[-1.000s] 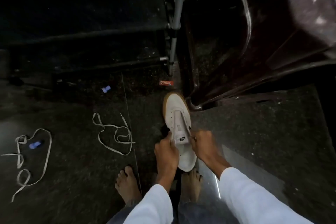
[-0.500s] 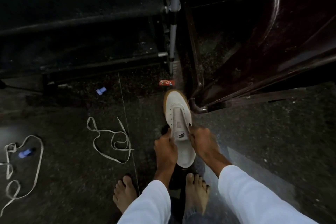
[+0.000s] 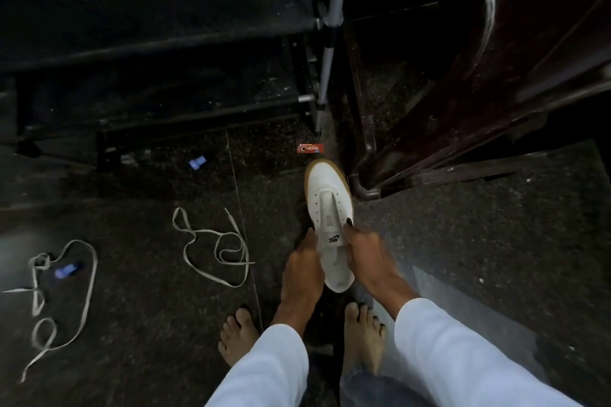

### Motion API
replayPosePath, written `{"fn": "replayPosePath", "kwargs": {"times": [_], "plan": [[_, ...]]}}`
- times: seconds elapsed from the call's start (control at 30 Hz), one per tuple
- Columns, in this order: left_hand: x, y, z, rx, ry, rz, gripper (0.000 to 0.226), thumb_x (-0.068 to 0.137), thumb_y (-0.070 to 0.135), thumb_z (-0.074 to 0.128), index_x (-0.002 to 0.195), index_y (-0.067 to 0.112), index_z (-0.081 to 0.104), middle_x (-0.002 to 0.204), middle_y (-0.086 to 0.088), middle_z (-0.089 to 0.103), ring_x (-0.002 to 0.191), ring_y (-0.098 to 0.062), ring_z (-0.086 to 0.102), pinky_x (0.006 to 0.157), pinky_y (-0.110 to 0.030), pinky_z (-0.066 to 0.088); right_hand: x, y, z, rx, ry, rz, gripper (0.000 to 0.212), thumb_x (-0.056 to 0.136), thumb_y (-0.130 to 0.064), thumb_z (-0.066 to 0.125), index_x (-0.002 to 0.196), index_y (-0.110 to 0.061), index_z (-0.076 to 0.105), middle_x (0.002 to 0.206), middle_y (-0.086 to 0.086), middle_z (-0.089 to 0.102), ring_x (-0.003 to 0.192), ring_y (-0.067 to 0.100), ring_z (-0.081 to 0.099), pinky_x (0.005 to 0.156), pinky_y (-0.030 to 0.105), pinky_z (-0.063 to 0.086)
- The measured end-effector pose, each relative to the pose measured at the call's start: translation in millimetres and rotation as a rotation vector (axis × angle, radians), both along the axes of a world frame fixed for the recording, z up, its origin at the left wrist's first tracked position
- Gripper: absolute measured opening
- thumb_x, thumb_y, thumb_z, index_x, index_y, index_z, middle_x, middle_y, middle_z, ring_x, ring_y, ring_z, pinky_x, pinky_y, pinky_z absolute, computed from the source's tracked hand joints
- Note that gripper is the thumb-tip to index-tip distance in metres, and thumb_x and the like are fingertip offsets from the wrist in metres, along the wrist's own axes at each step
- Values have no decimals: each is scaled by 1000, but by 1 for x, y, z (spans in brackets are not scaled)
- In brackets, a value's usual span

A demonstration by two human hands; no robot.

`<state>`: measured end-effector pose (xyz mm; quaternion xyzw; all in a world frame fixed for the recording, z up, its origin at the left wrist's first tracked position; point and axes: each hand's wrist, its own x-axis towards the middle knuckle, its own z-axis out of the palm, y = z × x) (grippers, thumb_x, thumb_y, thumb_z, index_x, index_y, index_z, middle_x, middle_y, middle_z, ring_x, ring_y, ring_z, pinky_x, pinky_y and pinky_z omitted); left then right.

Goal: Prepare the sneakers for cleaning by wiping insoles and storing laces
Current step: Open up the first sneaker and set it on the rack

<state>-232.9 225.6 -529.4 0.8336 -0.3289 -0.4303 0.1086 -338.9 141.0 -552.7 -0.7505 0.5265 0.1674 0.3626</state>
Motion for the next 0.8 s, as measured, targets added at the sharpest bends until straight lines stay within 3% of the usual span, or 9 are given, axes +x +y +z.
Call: {"fn": "replayPosePath", "kwargs": {"times": [0.07,0.13,0.2,0.3,0.5,0.7,0.8], "plan": [[0,12,17,1,-52,-59,52,101,26,43,151,20,32,152,-9,43,140,-30,41,109,-44,41,1,9,21,-84,38,160,51,93,-19,49,143,-20,36,140,13,47,119,31,53,90,41,52],[4,24,39,-1,-171,-191,57,100,22,46,153,14,28,159,-11,33,148,-27,29,116,-42,34,6,17,55,-110,54,234,64,96,-25,47,152,-20,17,159,8,20,144,29,24,107,43,41],[8,34,65,-37,-254,-264,54,95,25,50,147,10,42,153,-14,43,142,-31,40,110,-46,42,12,26,91,-185,50,294,67,98,-33,42,154,-17,10,163,6,5,150,28,4,115,45,30],[24,45,125,-71,-356,-296,58,91,44,40,138,13,55,143,-14,55,133,-32,52,102,-51,47,22,39,153,-275,67,359,70,96,-40,38,154,-15,6,162,7,-3,150,28,-3,117,51,22],[65,66,245,-136,-438,-290,72,96,62,22,155,22,23,163,-8,19,152,-29,13,123,-51,8,49,62,260,-418,87,358,73,90,-48,18,154,-15,7,163,9,0,150,29,1,115,54,22],[117,79,355,-201,-504,-252,69,97,63,24,152,21,31,160,-8,27,150,-27,20,116,-49,9,104,70,367,-480,30,349,73,91,-55,24,153,-16,21,161,9,14,148,30,13,112,54,33],[149,79,404,-213,-514,-223,69,96,62,25,151,21,36,158,-8,34,148,-28,26,115,-48,11,133,68,415,-534,-13,319,71,95,-58,15,153,-18,22,161,7,13,149,28,11,113,53,31]]}}
